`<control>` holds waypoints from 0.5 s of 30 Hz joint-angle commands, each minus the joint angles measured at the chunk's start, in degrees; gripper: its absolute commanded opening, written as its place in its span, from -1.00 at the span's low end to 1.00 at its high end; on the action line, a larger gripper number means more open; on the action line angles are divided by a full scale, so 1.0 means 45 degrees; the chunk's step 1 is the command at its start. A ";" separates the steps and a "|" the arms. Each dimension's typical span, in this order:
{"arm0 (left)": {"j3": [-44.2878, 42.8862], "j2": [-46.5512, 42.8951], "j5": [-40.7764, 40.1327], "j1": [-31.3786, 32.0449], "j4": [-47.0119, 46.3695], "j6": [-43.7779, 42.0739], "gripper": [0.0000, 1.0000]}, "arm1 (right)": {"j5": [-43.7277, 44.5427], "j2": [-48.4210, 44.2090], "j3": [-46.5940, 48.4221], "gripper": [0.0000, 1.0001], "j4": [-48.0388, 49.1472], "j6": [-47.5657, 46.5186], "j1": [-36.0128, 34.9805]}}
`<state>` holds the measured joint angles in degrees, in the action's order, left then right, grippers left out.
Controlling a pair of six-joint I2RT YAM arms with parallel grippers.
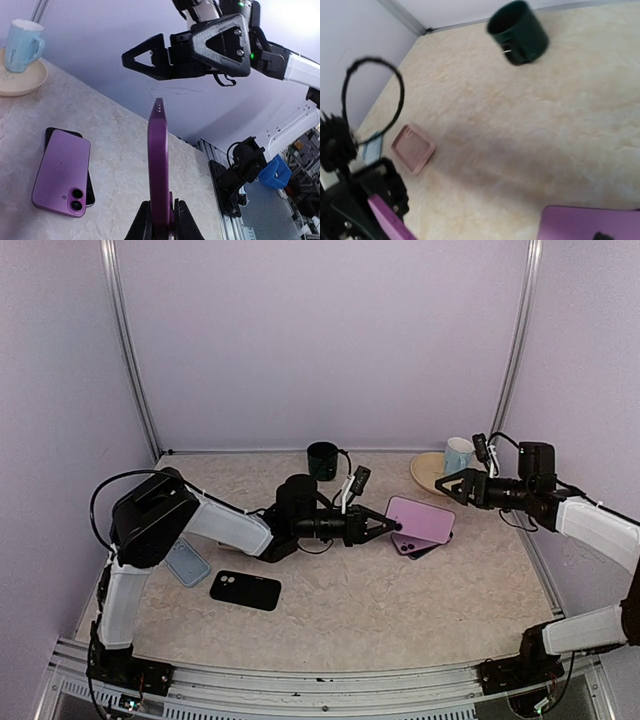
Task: Put the phone into the phone case
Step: Pass from the left arm to the right
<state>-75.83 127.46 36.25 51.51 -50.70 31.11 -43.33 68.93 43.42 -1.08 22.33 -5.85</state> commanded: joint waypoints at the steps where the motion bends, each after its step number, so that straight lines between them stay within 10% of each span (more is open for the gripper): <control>1: 0.0130 -0.1261 0.1645 0.0008 0.0689 -0.2387 -1.00 | -0.0560 -0.0741 0.0155 0.94 -0.0896 -0.1010 -0.0663; 15: 0.1700 -0.4665 0.1464 -0.0479 0.6560 -0.8031 -1.00 | -0.1377 -0.1071 0.0117 0.83 -0.1078 -0.2692 -0.3618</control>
<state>-70.91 112.03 42.83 50.68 -24.95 3.01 -48.69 62.98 43.44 -3.73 13.96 -18.57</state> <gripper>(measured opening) 0.106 0.931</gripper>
